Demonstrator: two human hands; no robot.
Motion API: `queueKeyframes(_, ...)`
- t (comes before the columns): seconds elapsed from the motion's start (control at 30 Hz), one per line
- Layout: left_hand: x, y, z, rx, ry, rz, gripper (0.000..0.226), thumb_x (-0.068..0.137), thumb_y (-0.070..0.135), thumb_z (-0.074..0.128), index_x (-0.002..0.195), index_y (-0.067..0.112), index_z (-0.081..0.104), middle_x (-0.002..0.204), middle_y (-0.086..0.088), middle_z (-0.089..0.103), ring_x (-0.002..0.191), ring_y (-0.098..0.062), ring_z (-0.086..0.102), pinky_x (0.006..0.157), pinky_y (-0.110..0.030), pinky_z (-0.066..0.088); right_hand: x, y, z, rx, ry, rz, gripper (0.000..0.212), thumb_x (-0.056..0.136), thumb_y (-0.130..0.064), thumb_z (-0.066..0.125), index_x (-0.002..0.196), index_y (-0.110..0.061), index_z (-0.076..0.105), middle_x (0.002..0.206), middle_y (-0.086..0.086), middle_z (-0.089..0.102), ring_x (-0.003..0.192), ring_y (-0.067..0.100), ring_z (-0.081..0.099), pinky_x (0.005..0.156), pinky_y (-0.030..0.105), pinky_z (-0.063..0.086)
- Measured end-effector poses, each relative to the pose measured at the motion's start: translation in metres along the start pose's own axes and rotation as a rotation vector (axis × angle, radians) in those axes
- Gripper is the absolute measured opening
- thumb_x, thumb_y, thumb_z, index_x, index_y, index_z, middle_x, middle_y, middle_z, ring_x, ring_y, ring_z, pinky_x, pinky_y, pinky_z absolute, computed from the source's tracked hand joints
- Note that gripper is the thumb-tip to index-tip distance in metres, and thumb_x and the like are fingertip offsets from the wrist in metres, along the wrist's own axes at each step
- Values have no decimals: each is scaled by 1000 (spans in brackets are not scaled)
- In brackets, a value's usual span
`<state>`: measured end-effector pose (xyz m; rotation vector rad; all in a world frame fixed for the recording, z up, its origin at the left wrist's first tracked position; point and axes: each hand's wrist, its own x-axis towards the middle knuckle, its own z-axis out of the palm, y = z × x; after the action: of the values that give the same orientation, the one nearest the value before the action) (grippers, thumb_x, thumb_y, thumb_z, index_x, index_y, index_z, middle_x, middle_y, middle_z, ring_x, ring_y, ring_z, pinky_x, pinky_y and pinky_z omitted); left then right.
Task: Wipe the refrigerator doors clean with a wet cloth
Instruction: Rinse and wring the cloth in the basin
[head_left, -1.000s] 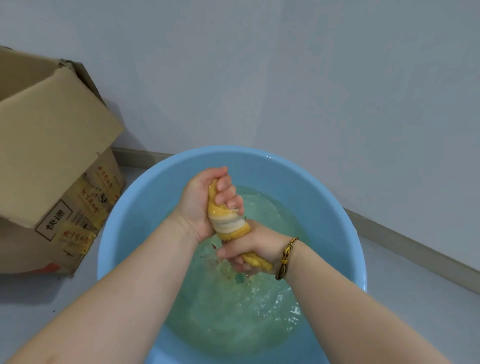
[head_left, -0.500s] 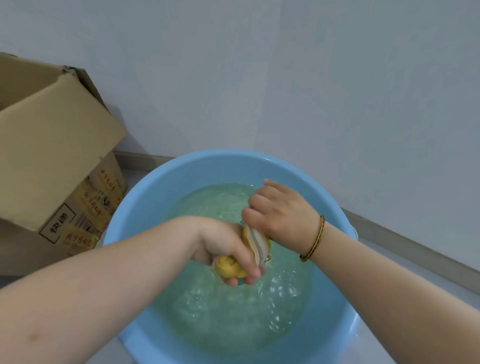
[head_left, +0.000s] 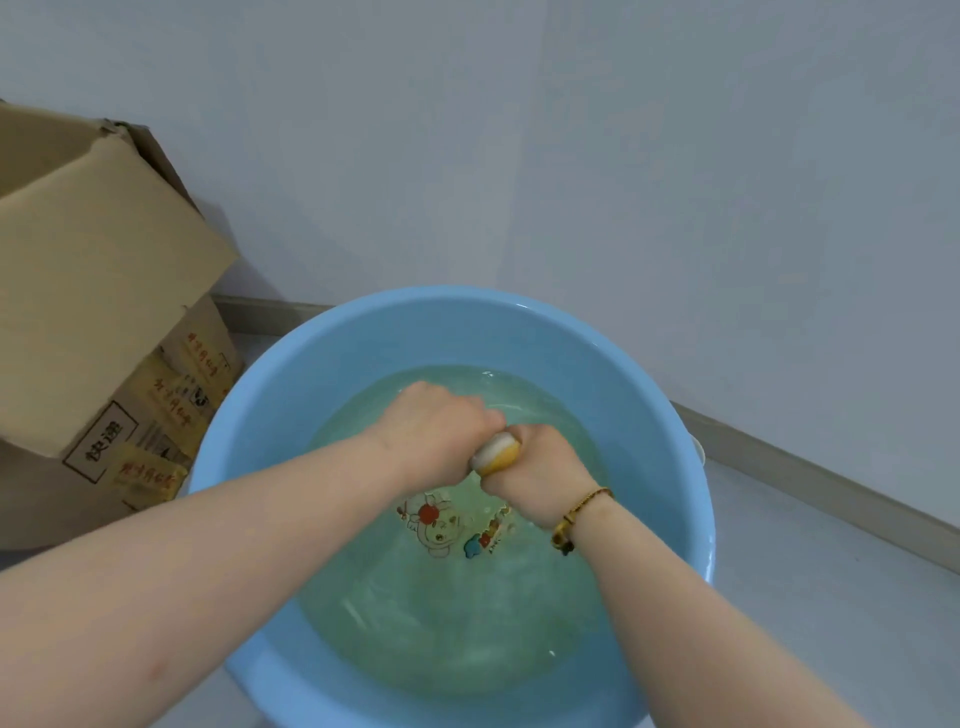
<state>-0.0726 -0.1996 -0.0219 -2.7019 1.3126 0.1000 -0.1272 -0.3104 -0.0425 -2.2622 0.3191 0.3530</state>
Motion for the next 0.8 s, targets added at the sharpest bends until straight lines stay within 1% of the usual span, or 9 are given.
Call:
queueKeyframes(0.1, -5, 7, 4, 2, 29, 15, 28, 92, 25, 39, 120, 20, 42, 117, 1, 52, 105, -24, 55, 65, -28, 30, -7, 4, -12, 167, -179, 34, 25, 75, -2, 66, 65, -16, 47, 36, -10, 46, 33, 3, 40, 36, 14, 32)
queueKeyframes(0.2, -5, 12, 6, -83, 93, -92, 30, 91, 30, 42, 119, 20, 41, 118, 2, 51, 105, -23, 55, 65, -28, 31, -9, -2, -25, -14, -132, -4, 23, 75, -11, 70, 77, -20, 49, 64, -6, 52, 52, 7, 48, 41, 12, 38)
queueKeyframes(0.27, -3, 13, 5, -134, 134, -169, 29, 89, 29, 46, 117, 20, 41, 116, 2, 51, 101, -23, 56, 63, -27, 31, -13, -4, -32, -96, 0, -50, 37, 75, -14, 71, 106, -20, 51, 96, -1, 53, 86, 13, 53, 68, 12, 42)
queueKeyframes(0.33, -4, 12, 3, -189, 149, -221, 26, 88, 27, 47, 113, 21, 43, 112, 2, 51, 95, -23, 56, 56, -25, 29, -20, 2, -35, -102, 153, -85, 68, 74, -20, 72, 132, -22, 36, 127, 0, 39, 122, 16, 35, 98, 20, 30)
queueKeyframes(0.4, -5, 10, -1, -263, 168, -281, 24, 86, 27, 50, 109, 21, 44, 109, 2, 52, 91, -23, 57, 50, -26, 25, -30, 9, -37, 117, 313, -46, 75, 75, -25, 73, 136, -25, 30, 134, -4, 32, 126, 14, 30, 104, 25, 26)
queueKeyframes(0.47, -4, 9, -8, -325, 201, -337, 28, 84, 33, 55, 107, 22, 45, 109, 4, 53, 91, -22, 57, 55, -26, 31, -36, 14, -38, 544, 375, 116, 62, 80, -34, 65, 132, -23, 34, 121, -4, 42, 103, 16, 48, 87, 28, 41)
queueKeyframes(0.57, -2, 15, -14, -356, 194, -336, 45, 79, 47, 62, 112, 24, 43, 114, 7, 50, 96, -19, 56, 64, -26, 35, -39, 15, -42, 1033, 191, 317, 44, 87, -51, 44, 110, -14, 47, 83, 4, 51, 62, 17, 49, 52, 26, 39)
queueKeyframes(0.67, -3, 28, -13, -280, 157, -228, 59, 74, 58, 60, 118, 24, 40, 117, 9, 47, 101, -17, 54, 66, -26, 35, -37, 15, -44, 1095, 106, 318, 44, 87, -55, 41, 89, -13, 52, 69, 6, 52, 53, 17, 50, 44, 22, 39)
queueKeyframes(0.8, -4, 36, -13, -278, 193, -174, 58, 72, 68, 52, 116, 31, 45, 107, 13, 48, 95, -11, 53, 63, -23, 32, -32, 18, -48, 1028, 219, 216, 21, 91, -31, 51, 89, -11, 55, 68, 2, 55, 57, 14, 54, 46, 21, 46)
